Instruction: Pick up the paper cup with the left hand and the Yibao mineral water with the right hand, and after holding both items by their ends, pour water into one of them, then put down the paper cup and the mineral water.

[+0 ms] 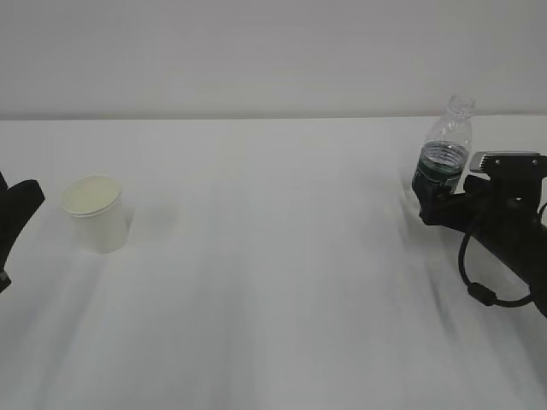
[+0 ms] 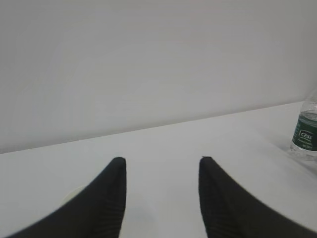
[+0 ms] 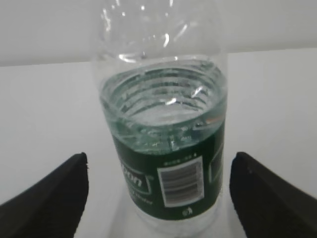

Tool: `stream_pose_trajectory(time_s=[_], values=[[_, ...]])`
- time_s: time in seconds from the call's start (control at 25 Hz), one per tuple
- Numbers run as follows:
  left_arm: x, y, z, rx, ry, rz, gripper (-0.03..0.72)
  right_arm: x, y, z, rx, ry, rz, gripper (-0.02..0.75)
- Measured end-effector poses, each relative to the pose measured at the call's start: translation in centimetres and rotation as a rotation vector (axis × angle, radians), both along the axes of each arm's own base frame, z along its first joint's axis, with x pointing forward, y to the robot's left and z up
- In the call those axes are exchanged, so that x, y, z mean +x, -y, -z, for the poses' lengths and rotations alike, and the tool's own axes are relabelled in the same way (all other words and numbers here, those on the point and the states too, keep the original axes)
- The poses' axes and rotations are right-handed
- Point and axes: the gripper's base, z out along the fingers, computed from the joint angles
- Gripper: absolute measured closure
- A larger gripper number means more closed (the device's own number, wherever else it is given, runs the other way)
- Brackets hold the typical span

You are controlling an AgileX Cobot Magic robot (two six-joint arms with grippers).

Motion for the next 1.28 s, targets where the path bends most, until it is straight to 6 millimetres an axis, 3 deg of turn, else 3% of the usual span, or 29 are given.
stream_pose_trajectory(time_s=[0.36, 0.76, 1.28], values=[[0.0, 0.0, 0.0, 0.002, 0.001, 0.000, 0.342, 0.8, 0.0, 0.2, 0.002, 0.014, 0.006, 0.057], [0.2, 0.0, 0.5, 0.010, -0.025, 0.000, 0.228, 1.6, 0.0, 1.2, 0.002, 0.007, 0.011, 0.058], [0.3, 0.1, 0.7, 0.013, -0.038, 0.000, 0.220, 2.5, 0.1, 0.7, 0.006, 0.042, 0.022, 0.059]])
